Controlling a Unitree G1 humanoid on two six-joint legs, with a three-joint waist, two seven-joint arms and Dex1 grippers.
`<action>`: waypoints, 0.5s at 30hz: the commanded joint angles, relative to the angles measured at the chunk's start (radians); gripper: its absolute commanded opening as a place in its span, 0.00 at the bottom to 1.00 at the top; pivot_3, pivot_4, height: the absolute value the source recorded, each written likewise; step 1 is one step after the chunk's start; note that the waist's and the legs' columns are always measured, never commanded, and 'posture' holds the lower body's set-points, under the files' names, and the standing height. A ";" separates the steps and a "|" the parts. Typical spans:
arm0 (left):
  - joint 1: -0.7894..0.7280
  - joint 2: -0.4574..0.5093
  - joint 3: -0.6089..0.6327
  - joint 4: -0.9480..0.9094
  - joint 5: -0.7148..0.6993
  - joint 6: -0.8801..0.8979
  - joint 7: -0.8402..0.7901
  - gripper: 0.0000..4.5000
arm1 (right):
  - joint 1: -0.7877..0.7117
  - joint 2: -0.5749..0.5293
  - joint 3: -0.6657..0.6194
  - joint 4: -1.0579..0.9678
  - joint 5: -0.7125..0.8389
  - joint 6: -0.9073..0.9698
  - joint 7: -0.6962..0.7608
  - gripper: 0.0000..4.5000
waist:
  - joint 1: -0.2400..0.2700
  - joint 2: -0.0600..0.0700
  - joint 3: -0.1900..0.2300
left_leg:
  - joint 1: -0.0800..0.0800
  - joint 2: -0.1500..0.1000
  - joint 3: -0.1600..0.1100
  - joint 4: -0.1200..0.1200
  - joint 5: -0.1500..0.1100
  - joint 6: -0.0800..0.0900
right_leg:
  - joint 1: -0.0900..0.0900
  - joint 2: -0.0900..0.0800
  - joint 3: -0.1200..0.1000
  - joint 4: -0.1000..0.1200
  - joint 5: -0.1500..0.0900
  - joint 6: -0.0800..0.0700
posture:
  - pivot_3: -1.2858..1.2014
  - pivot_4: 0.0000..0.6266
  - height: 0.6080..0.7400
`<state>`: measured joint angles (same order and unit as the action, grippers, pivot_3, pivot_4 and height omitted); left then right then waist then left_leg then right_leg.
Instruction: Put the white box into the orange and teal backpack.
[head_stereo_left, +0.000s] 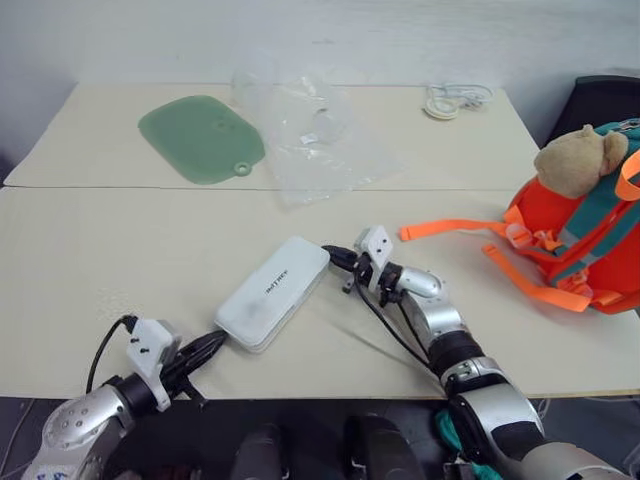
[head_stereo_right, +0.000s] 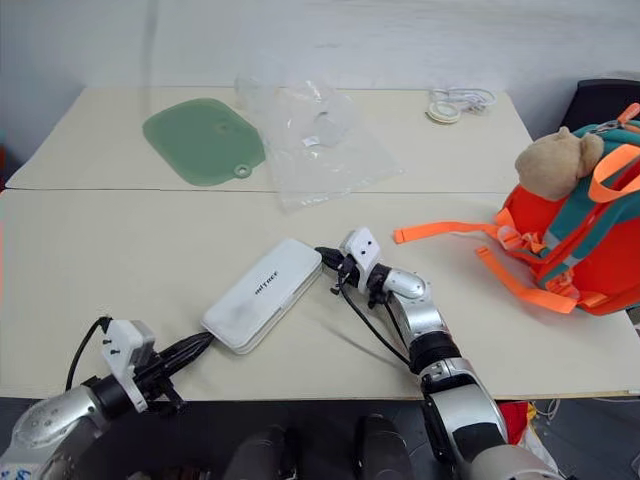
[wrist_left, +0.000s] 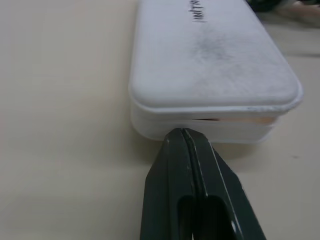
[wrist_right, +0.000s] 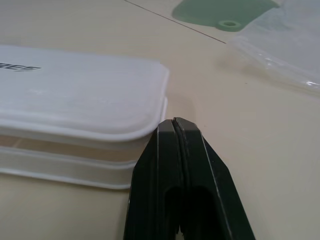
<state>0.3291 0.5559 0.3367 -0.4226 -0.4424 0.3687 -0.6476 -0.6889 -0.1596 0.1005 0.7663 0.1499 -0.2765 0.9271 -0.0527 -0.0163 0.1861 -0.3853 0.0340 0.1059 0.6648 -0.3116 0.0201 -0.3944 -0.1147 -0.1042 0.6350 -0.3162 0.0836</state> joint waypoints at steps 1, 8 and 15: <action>-0.042 0.015 0.030 0.019 -0.014 -0.006 -0.002 0.00 | 0.040 -0.044 0.017 -0.080 0.029 0.051 0.122 0.00 | 0.001 0.000 0.000 | 0.000 0.000 0.000 0.000 0.000 0.000 | 0.000 0.000 0.000 0.000 0.000 0.000 | 0.52 0.24 1.00; -0.116 0.040 0.007 0.119 0.025 -0.047 -0.033 0.00 | 0.178 -0.167 0.048 -0.371 0.084 0.248 0.259 0.00 | 0.011 0.000 0.000 | 0.000 0.000 0.000 0.000 0.000 0.000 | 0.001 -0.001 0.000 -0.002 0.000 0.000 | 0.52 0.24 1.00; -0.177 0.073 0.000 0.208 0.055 -0.062 -0.053 0.00 | 0.281 -0.261 0.058 -0.630 0.093 0.430 0.237 0.00 | 0.023 0.000 0.000 | 0.000 0.000 -0.001 0.000 0.000 -0.001 | 0.000 -0.001 0.000 -0.002 0.000 0.000 | 0.52 0.24 1.00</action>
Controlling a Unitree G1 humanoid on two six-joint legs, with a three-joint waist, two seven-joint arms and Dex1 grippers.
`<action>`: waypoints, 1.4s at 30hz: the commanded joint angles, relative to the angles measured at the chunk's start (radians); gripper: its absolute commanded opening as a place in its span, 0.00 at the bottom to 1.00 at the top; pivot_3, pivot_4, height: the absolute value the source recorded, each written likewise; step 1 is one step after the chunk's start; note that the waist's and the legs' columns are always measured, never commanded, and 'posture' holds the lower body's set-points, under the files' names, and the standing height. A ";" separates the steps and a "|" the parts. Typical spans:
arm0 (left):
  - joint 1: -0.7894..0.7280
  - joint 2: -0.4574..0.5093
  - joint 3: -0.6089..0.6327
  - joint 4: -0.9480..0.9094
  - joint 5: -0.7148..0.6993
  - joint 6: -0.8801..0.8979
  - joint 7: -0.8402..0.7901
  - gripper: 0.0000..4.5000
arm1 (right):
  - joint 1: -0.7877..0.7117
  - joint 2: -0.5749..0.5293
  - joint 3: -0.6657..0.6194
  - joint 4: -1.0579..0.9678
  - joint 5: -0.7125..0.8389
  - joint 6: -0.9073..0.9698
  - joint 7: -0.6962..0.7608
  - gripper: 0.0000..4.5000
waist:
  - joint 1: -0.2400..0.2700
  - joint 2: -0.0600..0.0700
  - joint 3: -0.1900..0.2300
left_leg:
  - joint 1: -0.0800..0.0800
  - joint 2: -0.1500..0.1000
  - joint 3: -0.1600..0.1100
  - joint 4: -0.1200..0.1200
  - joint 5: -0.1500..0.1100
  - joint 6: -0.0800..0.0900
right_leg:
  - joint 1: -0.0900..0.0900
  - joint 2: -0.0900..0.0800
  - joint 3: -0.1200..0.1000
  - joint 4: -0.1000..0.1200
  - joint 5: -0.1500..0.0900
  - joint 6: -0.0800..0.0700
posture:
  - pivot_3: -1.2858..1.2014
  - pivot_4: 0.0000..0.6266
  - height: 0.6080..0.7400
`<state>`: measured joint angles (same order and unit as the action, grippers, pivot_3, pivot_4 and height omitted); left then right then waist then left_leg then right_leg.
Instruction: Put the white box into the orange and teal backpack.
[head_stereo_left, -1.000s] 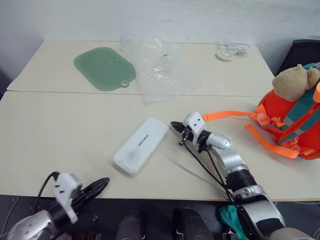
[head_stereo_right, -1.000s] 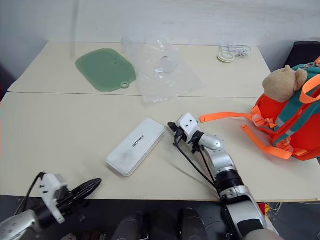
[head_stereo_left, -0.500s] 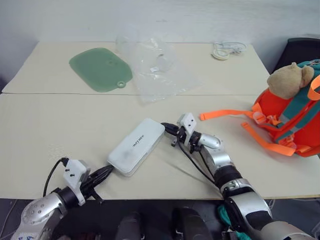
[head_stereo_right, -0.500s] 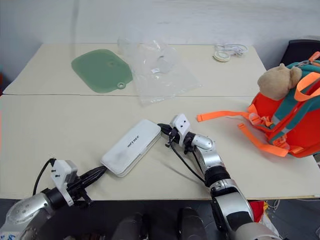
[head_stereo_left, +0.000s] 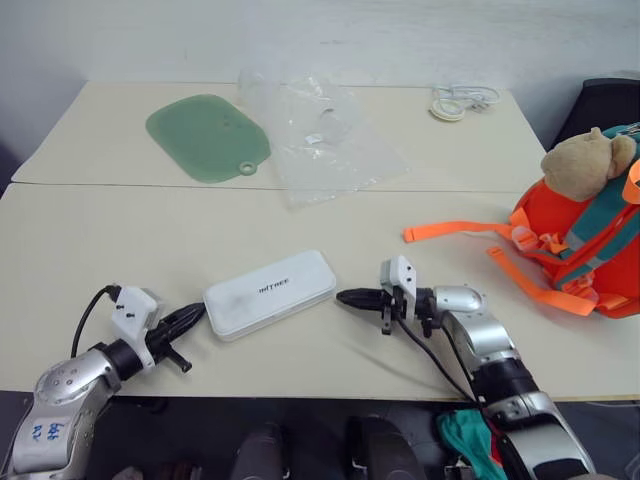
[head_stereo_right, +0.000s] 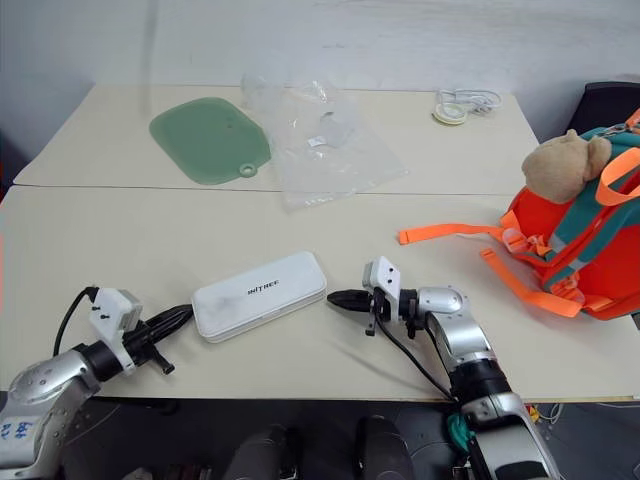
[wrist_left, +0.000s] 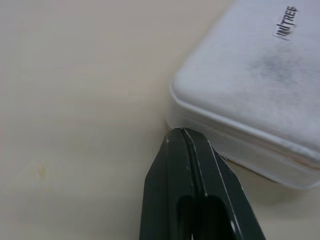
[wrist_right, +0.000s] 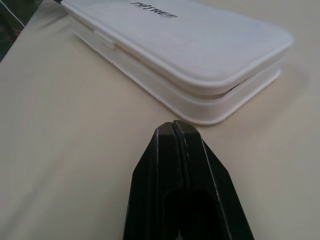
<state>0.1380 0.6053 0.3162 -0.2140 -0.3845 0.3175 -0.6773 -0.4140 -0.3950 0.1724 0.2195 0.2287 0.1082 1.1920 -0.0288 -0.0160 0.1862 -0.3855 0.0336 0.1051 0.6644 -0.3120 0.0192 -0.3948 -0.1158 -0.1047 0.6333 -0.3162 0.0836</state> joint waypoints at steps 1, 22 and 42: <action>0.023 0.031 0.031 0.000 -0.011 -0.005 -0.032 0.00 | 0.007 -0.030 -0.019 -0.093 0.008 0.053 -0.047 0.00 | -0.003 0.000 0.000 | 0.000 0.000 0.000 0.000 0.000 0.000 | 0.000 0.000 0.000 0.000 0.000 0.000 | 0.52 0.24 1.00; -0.020 0.072 -0.052 -0.059 -0.044 0.173 -0.030 0.00 | -0.125 0.032 0.051 0.059 -0.058 0.005 -0.061 0.00 | -0.001 0.000 0.000 | 0.000 -0.001 0.001 -0.001 0.000 0.000 | -0.001 0.000 0.000 0.001 0.000 -0.001 | 0.52 0.24 1.00; -0.150 0.175 -0.117 0.140 0.036 0.153 -0.101 0.00 | 0.043 -0.116 -0.002 -0.181 -0.041 0.133 -0.127 0.00 | -0.003 0.000 0.000 | 0.001 0.000 0.001 -0.001 0.001 -0.001 | 0.000 0.000 0.000 0.002 0.000 -0.001 | 0.52 0.24 1.00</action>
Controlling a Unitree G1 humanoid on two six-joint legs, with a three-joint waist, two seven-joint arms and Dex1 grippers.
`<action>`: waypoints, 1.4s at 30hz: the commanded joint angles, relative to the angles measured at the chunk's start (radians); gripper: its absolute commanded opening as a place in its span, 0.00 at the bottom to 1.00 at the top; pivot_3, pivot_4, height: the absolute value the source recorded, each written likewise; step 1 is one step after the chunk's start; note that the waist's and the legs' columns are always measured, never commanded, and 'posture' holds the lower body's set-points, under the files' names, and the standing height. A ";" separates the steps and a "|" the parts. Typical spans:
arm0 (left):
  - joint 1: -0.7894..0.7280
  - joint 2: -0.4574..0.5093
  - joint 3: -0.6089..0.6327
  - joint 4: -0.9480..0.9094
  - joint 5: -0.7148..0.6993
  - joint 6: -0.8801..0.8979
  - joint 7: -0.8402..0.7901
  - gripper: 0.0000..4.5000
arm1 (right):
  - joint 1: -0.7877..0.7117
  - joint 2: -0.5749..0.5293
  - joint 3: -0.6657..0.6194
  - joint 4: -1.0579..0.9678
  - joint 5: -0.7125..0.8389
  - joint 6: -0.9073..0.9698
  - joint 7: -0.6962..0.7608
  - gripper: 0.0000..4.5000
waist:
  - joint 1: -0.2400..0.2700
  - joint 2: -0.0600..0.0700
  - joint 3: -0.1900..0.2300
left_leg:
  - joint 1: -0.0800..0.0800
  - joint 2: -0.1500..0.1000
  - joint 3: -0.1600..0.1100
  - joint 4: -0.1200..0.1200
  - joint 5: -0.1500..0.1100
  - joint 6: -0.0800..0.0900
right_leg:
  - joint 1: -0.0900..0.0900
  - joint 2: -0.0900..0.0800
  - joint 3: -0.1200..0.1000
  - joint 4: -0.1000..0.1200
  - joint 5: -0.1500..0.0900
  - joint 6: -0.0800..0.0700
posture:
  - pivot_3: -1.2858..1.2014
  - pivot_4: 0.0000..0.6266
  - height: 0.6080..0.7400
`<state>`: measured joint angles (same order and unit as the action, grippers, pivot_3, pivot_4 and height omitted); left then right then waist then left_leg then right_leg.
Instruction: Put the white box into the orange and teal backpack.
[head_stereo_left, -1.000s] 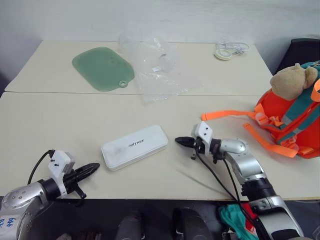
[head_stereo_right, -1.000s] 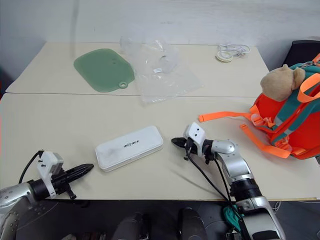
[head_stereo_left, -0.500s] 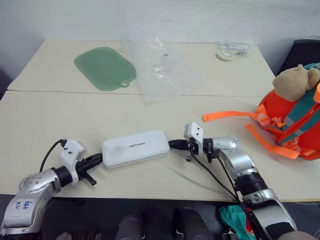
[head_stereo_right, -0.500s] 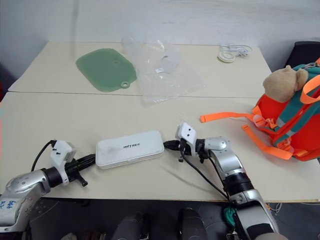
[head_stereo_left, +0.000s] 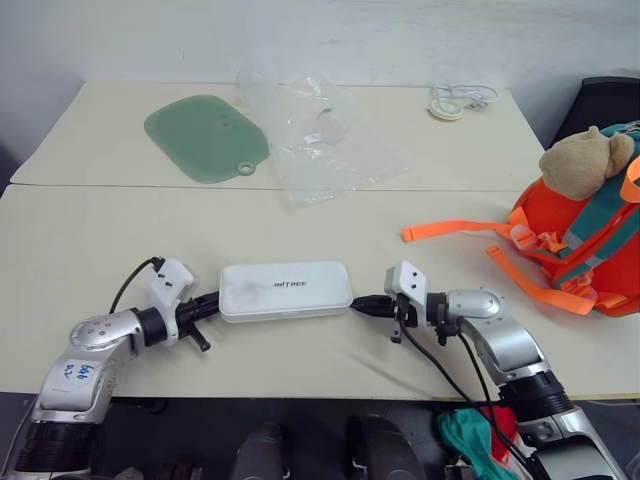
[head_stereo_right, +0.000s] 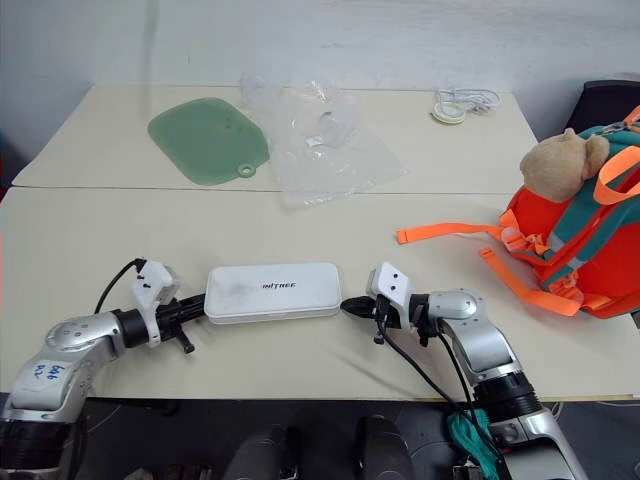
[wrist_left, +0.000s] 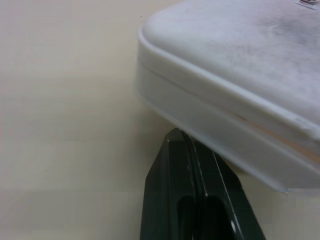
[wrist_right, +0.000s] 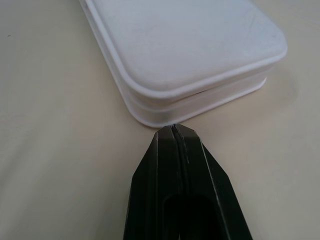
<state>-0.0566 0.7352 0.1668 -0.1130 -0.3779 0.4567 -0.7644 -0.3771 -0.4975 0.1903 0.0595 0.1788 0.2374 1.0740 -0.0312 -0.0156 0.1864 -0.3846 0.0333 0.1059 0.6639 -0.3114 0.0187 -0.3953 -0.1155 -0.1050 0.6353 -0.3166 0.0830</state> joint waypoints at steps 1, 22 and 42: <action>0.055 0.067 0.043 0.046 0.031 0.023 -0.021 0.00 | 0.005 -0.016 -0.022 -0.019 0.012 0.001 -0.010 0.00 | -0.001 0.000 0.000 | 0.000 0.000 0.000 0.000 0.000 0.000 | 0.000 0.000 0.000 0.000 0.000 0.000 | 0.52 0.24 1.00; -0.440 0.165 0.072 0.457 -0.617 1.158 0.073 0.87 | -0.108 -0.043 0.004 0.121 -0.004 -0.108 0.060 0.00 | 0.003 -0.001 0.000 | -0.002 -0.001 -0.002 0.001 0.002 -0.001 | 0.000 0.001 -0.001 0.002 -0.001 0.000 | 0.52 0.24 1.00; -0.675 0.016 -0.162 0.785 -0.937 1.158 0.323 0.87 | -0.070 0.002 0.025 0.032 -0.008 -0.074 0.018 0.00 | 0.027 -0.001 0.000 | -0.001 -0.003 -0.002 0.003 0.005 -0.001 | 0.000 0.000 0.000 0.004 0.000 0.001 | 0.52 0.24 1.00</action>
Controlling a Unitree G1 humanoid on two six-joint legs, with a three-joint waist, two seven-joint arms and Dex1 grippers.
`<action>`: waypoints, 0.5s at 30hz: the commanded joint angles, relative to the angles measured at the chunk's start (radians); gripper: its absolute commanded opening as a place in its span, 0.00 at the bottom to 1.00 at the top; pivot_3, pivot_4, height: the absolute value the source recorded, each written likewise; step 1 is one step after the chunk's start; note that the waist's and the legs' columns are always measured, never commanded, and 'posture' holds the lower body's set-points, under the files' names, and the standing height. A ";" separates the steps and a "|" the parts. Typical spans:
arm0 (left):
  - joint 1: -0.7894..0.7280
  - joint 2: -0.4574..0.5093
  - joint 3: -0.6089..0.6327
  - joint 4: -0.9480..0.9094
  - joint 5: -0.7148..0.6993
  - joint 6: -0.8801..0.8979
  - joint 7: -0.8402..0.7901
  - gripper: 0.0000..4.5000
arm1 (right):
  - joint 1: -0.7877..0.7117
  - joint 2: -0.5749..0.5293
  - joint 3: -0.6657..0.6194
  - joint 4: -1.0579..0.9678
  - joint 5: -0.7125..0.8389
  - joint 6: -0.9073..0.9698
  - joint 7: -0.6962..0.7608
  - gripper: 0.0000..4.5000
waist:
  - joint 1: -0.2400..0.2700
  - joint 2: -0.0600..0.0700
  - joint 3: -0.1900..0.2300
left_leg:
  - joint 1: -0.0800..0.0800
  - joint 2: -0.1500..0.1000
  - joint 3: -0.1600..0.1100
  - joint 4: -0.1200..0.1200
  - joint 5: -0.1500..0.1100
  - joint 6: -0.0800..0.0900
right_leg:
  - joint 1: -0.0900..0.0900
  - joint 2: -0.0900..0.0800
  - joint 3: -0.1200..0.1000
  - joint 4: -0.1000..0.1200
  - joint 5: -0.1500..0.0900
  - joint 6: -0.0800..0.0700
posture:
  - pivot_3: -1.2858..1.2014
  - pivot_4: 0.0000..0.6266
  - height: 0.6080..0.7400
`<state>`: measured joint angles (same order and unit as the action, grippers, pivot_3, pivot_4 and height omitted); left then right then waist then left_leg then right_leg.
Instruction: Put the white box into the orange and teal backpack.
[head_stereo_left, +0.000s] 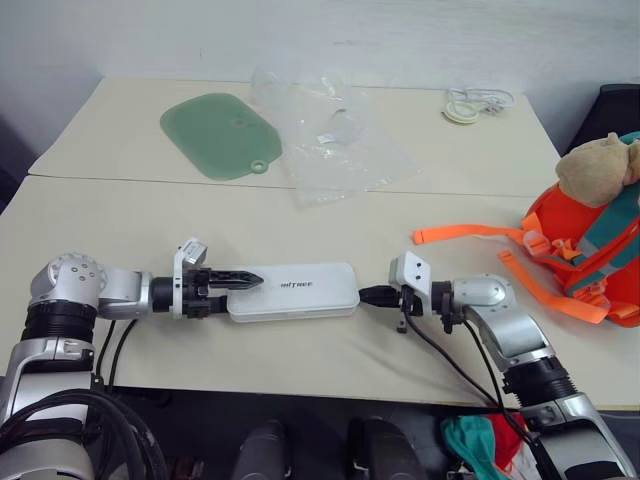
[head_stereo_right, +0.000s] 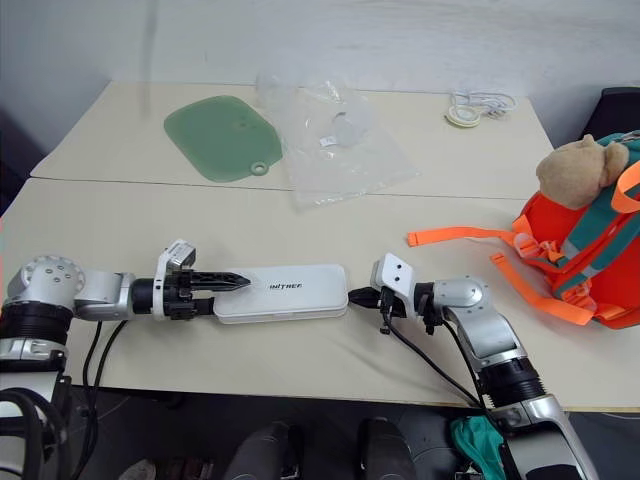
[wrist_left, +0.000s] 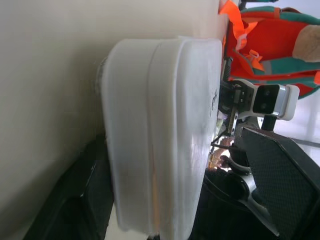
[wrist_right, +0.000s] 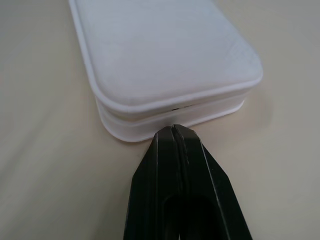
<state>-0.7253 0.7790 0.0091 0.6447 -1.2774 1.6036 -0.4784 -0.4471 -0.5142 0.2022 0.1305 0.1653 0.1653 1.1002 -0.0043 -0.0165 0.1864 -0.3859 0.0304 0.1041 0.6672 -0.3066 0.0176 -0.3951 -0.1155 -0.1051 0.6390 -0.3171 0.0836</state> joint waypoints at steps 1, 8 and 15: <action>-0.006 -0.038 0.011 0.033 -0.045 0.011 0.049 0.87 | 0.001 0.022 0.014 -0.040 0.005 -0.002 -0.011 0.00 | 0.000 0.000 0.000 | 0.000 0.000 0.000 0.000 0.000 0.000 | 0.000 0.000 0.000 0.000 0.000 0.000 | 0.52 0.24 1.00; 0.043 -0.099 0.096 -0.065 -0.048 0.011 0.099 0.61 | 0.028 0.008 0.008 -0.053 0.004 -0.003 -0.012 0.00 | 0.000 0.000 0.000 | 0.000 0.000 0.000 0.001 0.001 0.000 | 0.000 0.000 0.000 0.000 0.000 0.000 | 0.52 0.24 1.00; 0.054 -0.086 0.152 -0.115 -0.074 0.011 0.126 0.26 | 0.087 -0.056 -0.056 -0.076 0.026 -0.019 -0.007 0.00 | 0.002 -0.001 0.000 | 0.000 0.000 -0.001 0.001 0.001 0.000 | 0.001 0.000 -0.001 0.000 0.000 0.000 | 0.52 0.24 1.00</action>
<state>-0.6772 0.6735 0.1569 0.5566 -1.3283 1.6135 -0.3647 -0.3765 -0.5476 0.1845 0.0855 0.1738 0.1560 1.0878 -0.0025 -0.0172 0.1860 -0.3859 0.0303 0.1031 0.6680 -0.3058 0.0174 -0.3940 -0.1151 -0.1057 0.6384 -0.3171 0.0838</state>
